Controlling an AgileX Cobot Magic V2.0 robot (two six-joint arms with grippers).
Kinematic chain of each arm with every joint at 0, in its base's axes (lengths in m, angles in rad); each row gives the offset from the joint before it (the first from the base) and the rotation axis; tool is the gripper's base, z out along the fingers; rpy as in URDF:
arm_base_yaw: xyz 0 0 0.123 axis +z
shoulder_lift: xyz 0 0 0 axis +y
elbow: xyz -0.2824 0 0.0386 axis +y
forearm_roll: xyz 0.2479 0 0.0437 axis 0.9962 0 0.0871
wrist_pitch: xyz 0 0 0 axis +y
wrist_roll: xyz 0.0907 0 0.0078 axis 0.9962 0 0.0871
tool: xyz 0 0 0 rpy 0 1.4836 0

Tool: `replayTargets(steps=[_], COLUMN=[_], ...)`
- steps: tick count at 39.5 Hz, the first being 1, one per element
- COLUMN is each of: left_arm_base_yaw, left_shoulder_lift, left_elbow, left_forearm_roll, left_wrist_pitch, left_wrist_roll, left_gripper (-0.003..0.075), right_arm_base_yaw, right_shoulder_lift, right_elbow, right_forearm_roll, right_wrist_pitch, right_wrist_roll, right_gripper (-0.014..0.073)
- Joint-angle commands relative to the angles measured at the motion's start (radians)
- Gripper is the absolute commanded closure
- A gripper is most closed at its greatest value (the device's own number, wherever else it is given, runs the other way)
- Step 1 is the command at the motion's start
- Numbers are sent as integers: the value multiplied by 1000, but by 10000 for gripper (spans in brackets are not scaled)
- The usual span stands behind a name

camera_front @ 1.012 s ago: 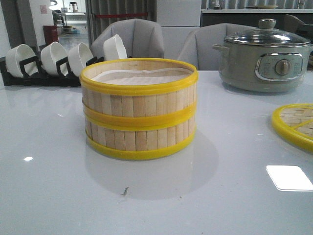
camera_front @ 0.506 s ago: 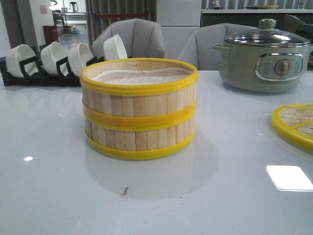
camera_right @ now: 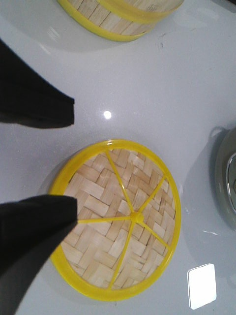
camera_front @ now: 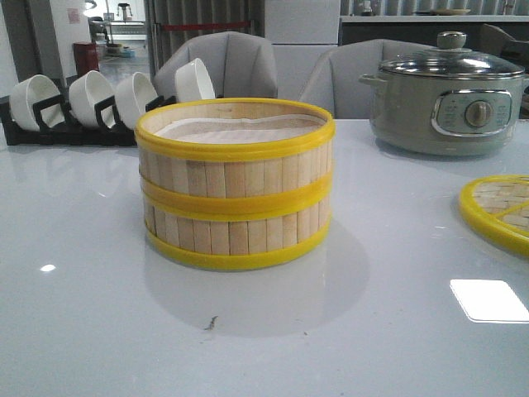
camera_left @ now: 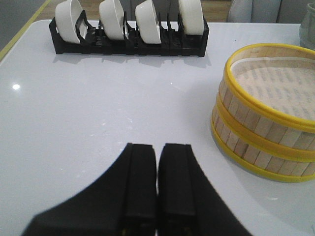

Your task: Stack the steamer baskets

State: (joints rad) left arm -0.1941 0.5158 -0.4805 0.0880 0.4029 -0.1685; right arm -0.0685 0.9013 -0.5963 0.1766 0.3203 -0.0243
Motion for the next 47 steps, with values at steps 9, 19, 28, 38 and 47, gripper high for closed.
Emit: replayTargets(steps=[9, 19, 28, 38, 47], left_arm_base_yaw=[4, 4, 4, 4, 4], left_shoulder_lift=[1, 1, 1, 1, 1], left_elbow=[-27, -27, -27, -27, -27], left_forearm_roll=[3, 3, 3, 3, 3], left_wrist_pitch=[-93, -93, -93, -93, -93], left_wrist_roll=[-10, -10, -10, -10, -10], left_gripper=[631, 631, 631, 631, 631], right_arm_base_yaw=[-1, -1, -1, -1, -4], right_shoulder_lift=[-5, -5, -5, -5, -5], right_elbow=[-36, -36, -36, -36, -36], right_forearm_roll=[0, -3, -5, -5, -91], right_wrist_pitch=[-65, -50, -69, -50, -27], right_wrist_roll=[-3, -4, -4, -4, -74], right_gripper=[335, 532, 538, 496, 216])
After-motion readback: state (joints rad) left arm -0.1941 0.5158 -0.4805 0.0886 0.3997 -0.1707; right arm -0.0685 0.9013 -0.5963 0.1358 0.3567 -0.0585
